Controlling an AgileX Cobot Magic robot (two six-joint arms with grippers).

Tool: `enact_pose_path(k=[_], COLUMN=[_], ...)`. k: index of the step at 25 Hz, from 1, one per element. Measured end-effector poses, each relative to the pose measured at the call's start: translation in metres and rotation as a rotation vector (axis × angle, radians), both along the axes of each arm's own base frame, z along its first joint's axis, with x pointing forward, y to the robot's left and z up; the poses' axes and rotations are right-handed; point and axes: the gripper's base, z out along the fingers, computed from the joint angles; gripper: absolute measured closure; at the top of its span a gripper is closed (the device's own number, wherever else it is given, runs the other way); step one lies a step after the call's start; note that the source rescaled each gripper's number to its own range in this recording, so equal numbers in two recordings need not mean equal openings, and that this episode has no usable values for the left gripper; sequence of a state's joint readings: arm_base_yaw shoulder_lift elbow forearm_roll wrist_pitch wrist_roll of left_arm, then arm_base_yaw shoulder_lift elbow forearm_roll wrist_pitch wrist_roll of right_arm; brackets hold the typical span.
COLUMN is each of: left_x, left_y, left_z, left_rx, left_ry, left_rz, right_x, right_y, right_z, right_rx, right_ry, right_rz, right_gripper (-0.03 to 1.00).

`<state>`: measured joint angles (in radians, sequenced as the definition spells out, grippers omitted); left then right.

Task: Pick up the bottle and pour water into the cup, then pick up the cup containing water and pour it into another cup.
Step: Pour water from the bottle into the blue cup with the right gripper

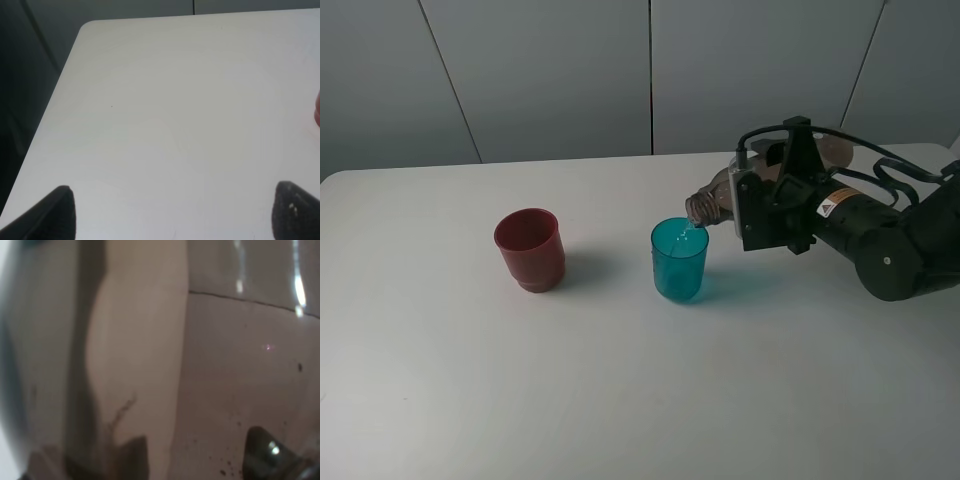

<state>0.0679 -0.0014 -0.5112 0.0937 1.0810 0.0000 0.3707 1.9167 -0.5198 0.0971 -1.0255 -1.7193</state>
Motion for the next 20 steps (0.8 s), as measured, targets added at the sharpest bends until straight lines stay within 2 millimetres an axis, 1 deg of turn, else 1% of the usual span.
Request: enact_pose_path(k=[20], left_x=[0.0], left_y=[0.0], left_z=[0.0], left_rx=[0.006], left_ry=[0.001], left_rz=[-0.003], right_x=[0.0007], right_y=[0.0008], right_z=[0.0033], right_rx=[-0.07], right_ry=[-0.06], right_rz=[0.03], right_gripper=[0.97])
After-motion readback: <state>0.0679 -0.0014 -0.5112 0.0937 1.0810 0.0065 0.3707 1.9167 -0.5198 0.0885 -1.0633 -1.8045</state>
